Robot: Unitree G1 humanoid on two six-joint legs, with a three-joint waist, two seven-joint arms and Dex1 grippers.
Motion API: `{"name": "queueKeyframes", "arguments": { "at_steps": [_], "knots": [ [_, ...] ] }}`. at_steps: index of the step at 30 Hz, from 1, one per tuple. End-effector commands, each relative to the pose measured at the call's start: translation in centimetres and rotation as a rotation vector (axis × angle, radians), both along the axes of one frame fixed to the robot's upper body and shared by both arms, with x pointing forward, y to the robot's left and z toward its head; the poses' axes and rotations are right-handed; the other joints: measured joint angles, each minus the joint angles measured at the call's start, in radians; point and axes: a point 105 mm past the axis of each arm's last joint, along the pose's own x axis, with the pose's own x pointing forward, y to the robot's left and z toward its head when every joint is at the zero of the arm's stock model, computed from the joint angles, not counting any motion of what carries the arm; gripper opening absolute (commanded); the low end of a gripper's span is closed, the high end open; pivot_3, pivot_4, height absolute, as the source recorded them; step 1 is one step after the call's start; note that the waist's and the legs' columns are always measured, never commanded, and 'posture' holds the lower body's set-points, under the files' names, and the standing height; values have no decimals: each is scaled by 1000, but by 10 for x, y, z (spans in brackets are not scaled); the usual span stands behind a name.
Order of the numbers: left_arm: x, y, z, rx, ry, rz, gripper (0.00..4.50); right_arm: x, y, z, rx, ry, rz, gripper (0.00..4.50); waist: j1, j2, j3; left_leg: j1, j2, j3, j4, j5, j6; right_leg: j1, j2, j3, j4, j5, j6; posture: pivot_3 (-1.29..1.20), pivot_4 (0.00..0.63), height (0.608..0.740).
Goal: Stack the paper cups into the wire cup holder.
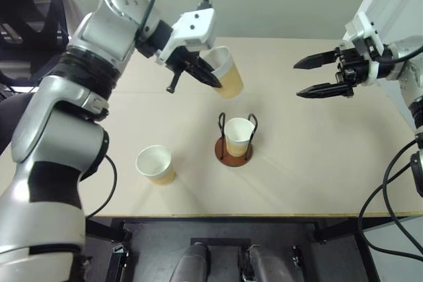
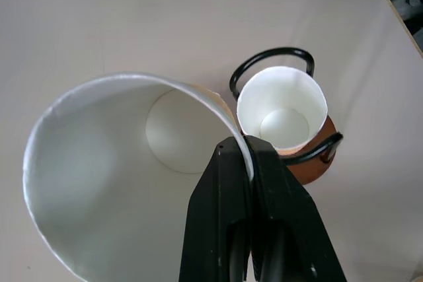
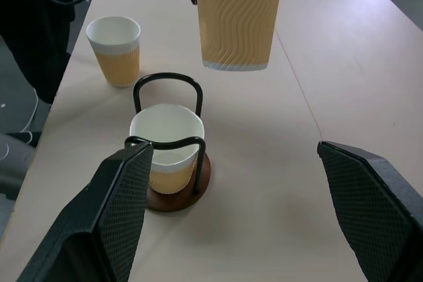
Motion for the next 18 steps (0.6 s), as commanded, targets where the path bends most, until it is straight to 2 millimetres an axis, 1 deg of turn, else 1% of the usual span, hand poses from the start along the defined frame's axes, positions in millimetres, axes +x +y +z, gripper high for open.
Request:
{"name": "queueKeyframes", "arguments": {
  "at_steps": [1, 8, 14, 18],
  "knots": [
    [-9, -8, 15, 24, -12, -46, 57, -4, -4, 16, -7, -51, -2, 4049, 1, 0, 0, 0, 0, -1, 0, 0, 0, 0, 0, 0, 0, 0, 0, 0, 150, 740],
    [-13, -16, 4, 98, 14, -75, 57, -3, -6, 19, -22, -56, -18, 4049, 4, 1, 0, 0, 0, 0, 0, 0, 0, 0, 0, 0, -1, 1, 1, 0, 150, 740],
    [-19, -28, -3, 97, 49, -127, 57, -3, -8, 20, -42, -66, -27, 4049, 6, 1, 0, -1, 0, -1, 1, 0, 0, 1, 0, 0, -1, 1, 1, 0, 150, 740],
    [-22, -32, -6, 103, 56, -149, 57, -3, -9, 21, -51, -71, -32, 4049, 5, 1, 0, -1, 0, 0, 2, -1, 1, 1, -1, 0, -2, 1, 2, 0, 150, 740]
  ]
}}
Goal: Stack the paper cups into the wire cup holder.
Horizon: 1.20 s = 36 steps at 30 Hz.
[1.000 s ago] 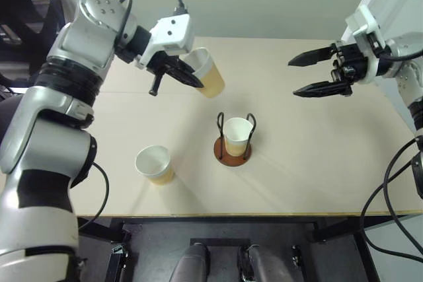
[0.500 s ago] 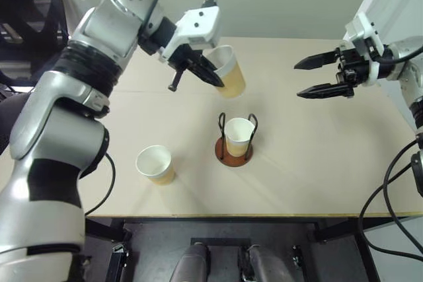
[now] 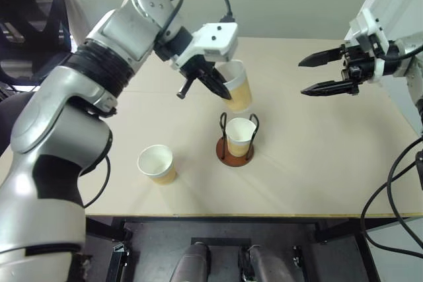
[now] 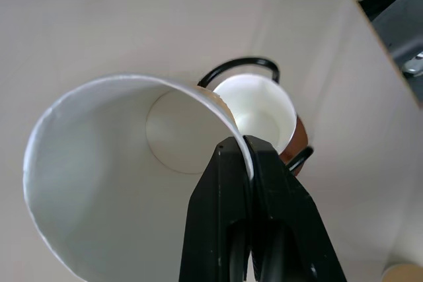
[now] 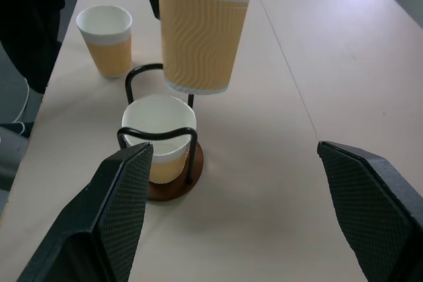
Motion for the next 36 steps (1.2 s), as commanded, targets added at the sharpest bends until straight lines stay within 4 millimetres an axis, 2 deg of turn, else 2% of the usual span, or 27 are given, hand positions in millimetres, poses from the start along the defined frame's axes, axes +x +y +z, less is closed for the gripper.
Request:
{"name": "queueKeyframes", "arguments": {
  "at_steps": [1, 14, 32, 35, 36],
  "knots": [
    [-11, -8, 6, 7, 7, -66, 57, -4, -3, 19, -9, -69, 0, 4049, 0, 0, 0, 0, 0, 0, 0, 0, 0, 0, 0, 0, 0, 0, 0, 0, 150, 740],
    [-17, -7, -12, 69, 44, -93, 57, -3, -6, 23, -21, -88, -16, 4049, 0, 0, 0, -1, 0, 0, 3, -1, 1, 0, 0, 0, 1, 1, 1, 0, 150, 740],
    [-6, 1, -28, 132, 17, -74, 57, -2, -4, 25, -48, -102, -15, 4049, 1, 1, 0, -4, 0, 0, 14, -4, 5, 1, 0, 0, 1, 2, 4, 0, 150, 740],
    [-6, -1, -29, 130, 16, -80, 633, 0, -4, 22, -70, -103, -18, 4049, 1, 0, 0, -4, 0, 0, 14, -4, 5, 1, 0, 0, 1, 2, 4, 0, 150, 740],
    [-7, -2, -30, 128, 18, -84, 993, 0, -4, 21, -74, -101, -18, 4049, 1, 0, 0, -4, 0, 0, 14, -4, 5, 1, 0, 0, 1, 2, 4, 0, 150, 740]
  ]
}}
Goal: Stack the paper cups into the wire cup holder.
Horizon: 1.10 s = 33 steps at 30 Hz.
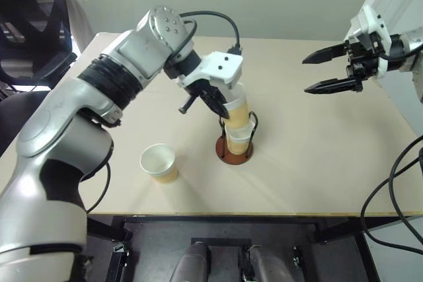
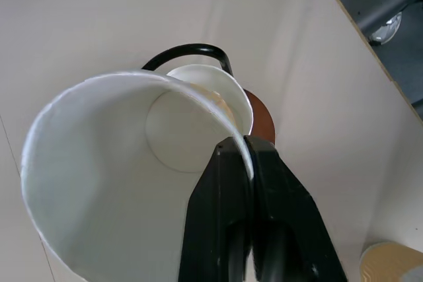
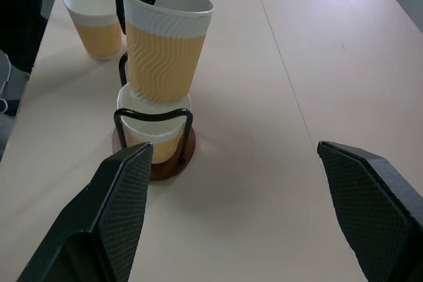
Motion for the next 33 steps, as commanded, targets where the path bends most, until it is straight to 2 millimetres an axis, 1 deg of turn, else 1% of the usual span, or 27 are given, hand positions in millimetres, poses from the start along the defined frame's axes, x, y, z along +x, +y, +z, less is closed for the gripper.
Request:
{"name": "queueKeyframes", "arguments": {
  "at_steps": [1, 9, 10, 13, 14, 15, 17, 19, 21, 22, 24, 26, 28, 30, 31, 33],
  "knots": [
    [-5, -4, 3, 6, 3, -43, 1328, -2, 2, 12, -20, -45, 10, 4049, 0, 0, 0, 0, 0, 0, 0, 0, 0, 0, 0, 0, 0, 0, 0, 0, 150, 740],
    [-6, -6, 3, 8, 6, -52, 4203, -4, 1, 10, -38, -43, 18, 4049, 0, 0, 0, 0, 0, 0, 0, -1, 0, 0, 0, 0, 0, 0, 0, 0, 150, 740],
    [-6, -7, 4, 6, 1, -54, 4480, -5, 1, 10, -38, -42, 18, 4049, 0, 0, 0, 0, 0, 0, 0, -1, 0, 0, 0, 0, 0, 0, 0, 0, 150, 740],
    [-5, -8, 9, -16, -13, -61, 4480, -5, 0, 10, -42, -43, 17, 4049, 0, 0, 0, 0, 0, 0, 0, -1, 0, 0, 0, 0, -1, 0, 0, 0, 150, 740],
    [-5, -9, 14, -38, -30, -68, 4480, -5, 0, 10, -44, -42, 15, 4049, 0, 0, 0, 0, 0, 0, 0, -1, 0, 0, 0, 0, -1, 0, 0, 0, 150, 740],
    [-6, -7, 24, -73, -45, -63, 4480, -5, -1, 9, -50, -42, 13, 4049, 1, 0, 0, 0, 0, 0, 0, -1, 0, 0, 0, 0, -1, 0, 0, 0, 150, 740],
    [-10, 2, 42, -136, -65, -40, 4480, -6, -3, 9, -56, -45, 9, 4049, 0, 0, 0, -1, 0, 0, 0, -1, 0, 0, 0, 0, -1, 0, 0, 0, 150, 740],
    [-17, 18, 50, -144, -64, -3, 4480, -6, -5, 9, -58, -42, 2, 4049, -6, 0, 0, -1, 0, 0, -1, -1, 0, 0, 0, 0, -2, 0, 0, 0, 150, 740],
    [-27, 34, 51, -131, -65, 15, 4480, -6, -7, 8, -60, -41, -3, 4049, -10, 2, 0, 0, 0, 0, -2, -2, -1, 0, 1, 0, -3, 0, 0, 0, 150, 740],
    [-32, 42, 51, -121, -67, 20, 4480, -6, -7, 7, -61, -40, -5, 4049, -14, 2, 0, 0, 1, 0, -3, -2, -1, 0, 1, 0, -4, -1, 0, 0, 150, 740],
    [-48, 61, 40, -66, -53, 28, 4480, -5, -8, 5, -64, -38, -11, 4049, -17, 3, -1, 0, 1, 0, -3, -3, -2, 0, 1, 0, -5, -1, -1, 0, 150, 740],
    [-64, 82, 21, 18, -39, 38, 4480, -2, -9, 4, -71, -42, -18, 4049, -22, 4, -1, 0, 1, 0, -4, -4, -2, -1, 2, 0, -5, -2, -1, 0, 150, 740],
    [-74, 103, 4, 120, -63, 42, 4480, 0, -9, 2, -83, -52, -20, 4049, -25, 5, 0, 1, 1, -1, -4, -4, -2, -1, 2, 0, -5, -3, -2, 0, 150, 740],
    [-79, 115, -5, 179, -80, 42, 4480, 2, -7, 3, -78, -68, -15, 4049, -23, 5, 0, 0, 1, -1, -2, -4, -1, -1, 2, 0, -4, -3, -3, 0, 150, 740],
    [-81, 117, -8, 190, -79, 44, 4480, 4, -5, 4, -71, -79, -10, 4049, -21, 5, 0, 0, 1, -2, -2, -3, -1, -1, 2, 0, -3, -3, -3, 0, 150, 740],
    [-90, 117, -13, 195, -48, 46, 4480, 5, 3, 8, -32, -93, 13, 4049, -20, 5, 0, 0, 1, -2, 0, -2, 0, -1, 1, 0, -2, -8, -12, 0, 150, 740]
  ]
}}
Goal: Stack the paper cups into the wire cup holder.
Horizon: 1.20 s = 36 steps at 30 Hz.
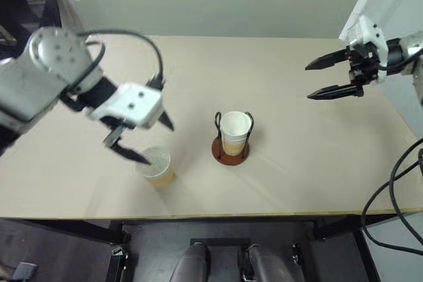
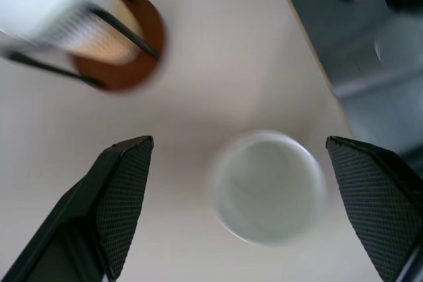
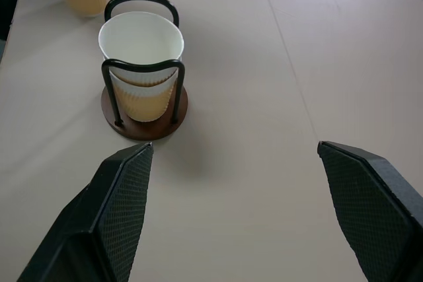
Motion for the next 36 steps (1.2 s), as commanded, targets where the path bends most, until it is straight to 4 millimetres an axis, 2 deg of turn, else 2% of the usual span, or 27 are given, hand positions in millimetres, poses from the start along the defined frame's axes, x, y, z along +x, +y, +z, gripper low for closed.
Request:
{"name": "queueKeyframes", "arguments": {
  "at_steps": [1, 8, 15, 19, 26, 34, 36],
  "knots": [
    [-18, -6, 5, 17, 5, -51, 4480, -1, 13, 24, 63, -81, 51, 4049, 0, 0, 0, 0, 0, 0, 0, 1, 0, 0, 0, 0, 0, 0, -1, 0, 150, 740],
    [-29, -4, 3, 3, 57, 2, 4480, -9, 34, 20, 150, -27, 157, 4049, -7, 0, 0, 0, -1, 0, -1, 4, -2, 0, -1, 1, 0, 1, -3, 0, 150, 740],
    [-34, 1, 0, 18, 68, 34, 4480, -30, 56, 7, 182, 53, 309, 4049, -11, 1, 0, 1, 0, 0, -5, 3, -5, -2, 0, 1, 0, -1, -6, 0, 150, 740],
    [-36, 7, -4, 41, 67, 47, 4480, -36, 58, 0, 169, 81, 342, 4049, -11, 1, 0, 1, 0, 0, -8, 3, -5, -3, 0, 1, -1, -1, -6, 0, 150, 740],
    [-47, 12, -11, 52, 106, 66, 4480, -34, 58, -11, 130, 86, 344, 4049, -12, 0, 0, 1, 0, 0, -10, 2, -6, -3, 0, 1, -1, -2, -7, 0, 150, 740],
    [-56, 27, -20, 138, 104, 77, 4480, -31, 58, -9, 124, 80, 334, 4049, -13, 0, 0, 1, 0, 0, -11, 2, -6, -4, -1, 1, -1, -2, -8, 0, 150, 740],
    [-53, 33, -22, 171, 82, 79, 4480, -30, 59, -9, 124, 80, 335, 4049, -13, 0, 0, 1, 0, 0, -11, 2, -7, -4, -1, 1, -1, -2, -8, 0, 150, 740]
  ]
}}
